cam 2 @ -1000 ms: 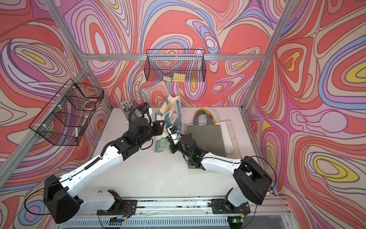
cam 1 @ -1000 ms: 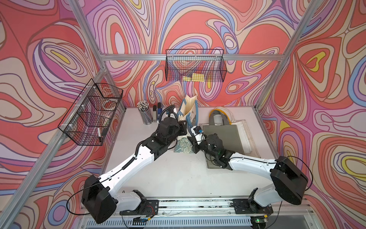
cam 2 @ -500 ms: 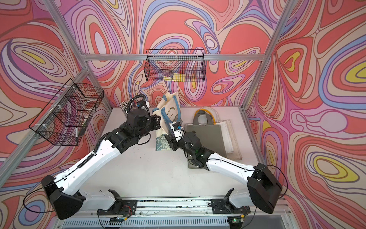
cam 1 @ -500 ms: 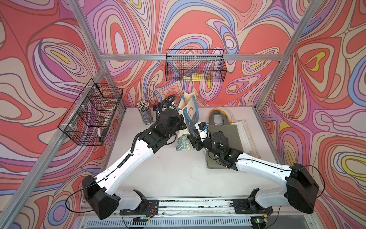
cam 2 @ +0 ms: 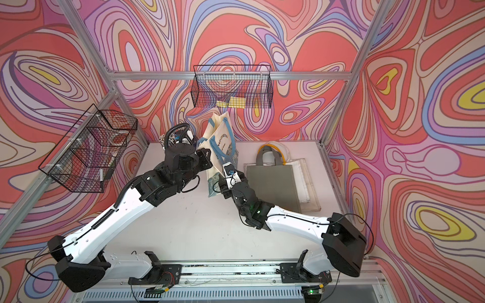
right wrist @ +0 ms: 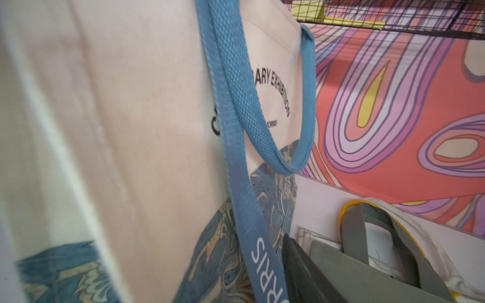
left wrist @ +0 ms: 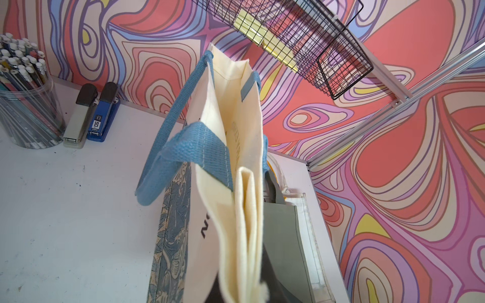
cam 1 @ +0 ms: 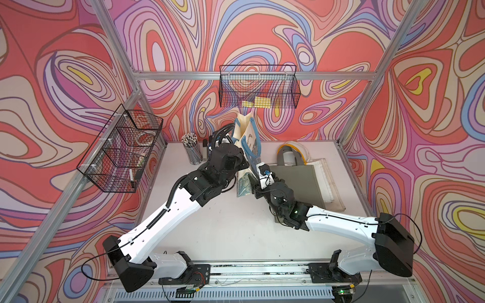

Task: Put away the canvas bag
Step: Pick up the canvas bag from the center of the board, then press the canvas bag.

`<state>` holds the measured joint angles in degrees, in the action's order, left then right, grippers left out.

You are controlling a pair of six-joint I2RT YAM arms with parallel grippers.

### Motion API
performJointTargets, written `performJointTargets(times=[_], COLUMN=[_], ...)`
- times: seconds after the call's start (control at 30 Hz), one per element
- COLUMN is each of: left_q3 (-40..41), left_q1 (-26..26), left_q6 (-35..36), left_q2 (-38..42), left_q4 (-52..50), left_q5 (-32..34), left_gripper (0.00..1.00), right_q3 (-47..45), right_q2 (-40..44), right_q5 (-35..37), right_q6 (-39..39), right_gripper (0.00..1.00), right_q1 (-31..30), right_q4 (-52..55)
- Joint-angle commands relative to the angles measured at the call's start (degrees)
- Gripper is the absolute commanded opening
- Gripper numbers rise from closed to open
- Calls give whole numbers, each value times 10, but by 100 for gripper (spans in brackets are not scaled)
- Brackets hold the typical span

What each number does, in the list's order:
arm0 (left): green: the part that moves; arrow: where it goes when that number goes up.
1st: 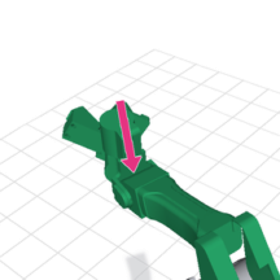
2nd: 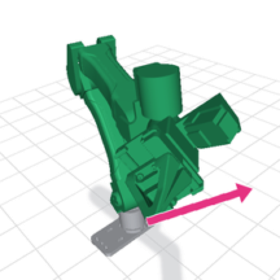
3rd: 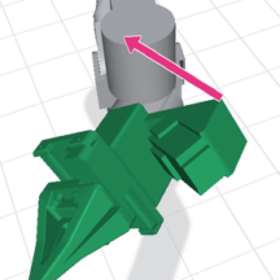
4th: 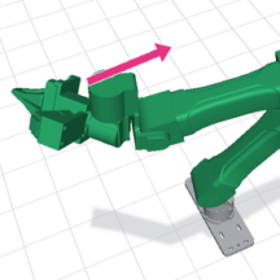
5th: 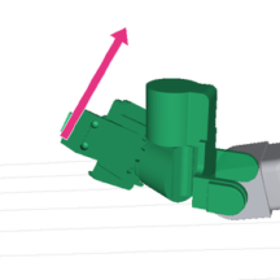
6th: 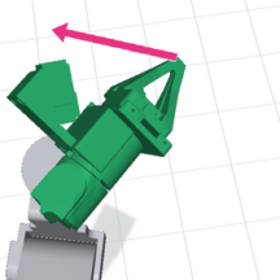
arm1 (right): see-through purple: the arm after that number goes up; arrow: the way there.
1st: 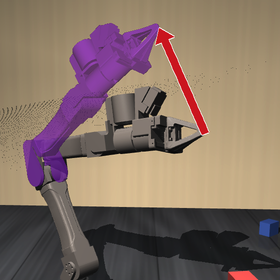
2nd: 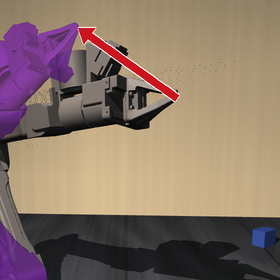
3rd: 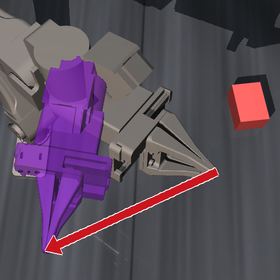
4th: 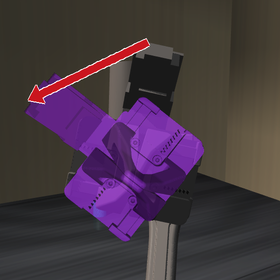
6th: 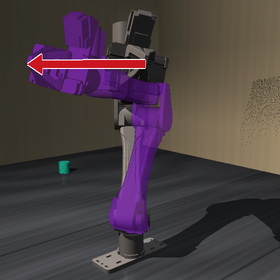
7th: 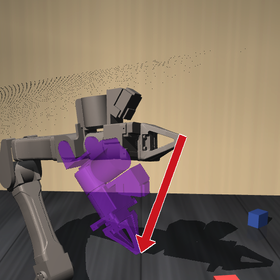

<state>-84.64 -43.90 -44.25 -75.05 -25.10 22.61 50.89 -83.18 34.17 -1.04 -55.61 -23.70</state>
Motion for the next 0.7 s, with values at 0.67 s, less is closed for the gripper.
performJointTargets(times=[0.67], left_q3=[-50], left_q1=[-5], left_q6=[-5], left_q2=[1], left_q4=[24], left_q5=[50], left_gripper=[0], right_q3=[-23], right_q2=[30], right_q5=[-96], right_q6=[-72], right_gripper=[97], right_q1=[-8], right_q4=[-125])
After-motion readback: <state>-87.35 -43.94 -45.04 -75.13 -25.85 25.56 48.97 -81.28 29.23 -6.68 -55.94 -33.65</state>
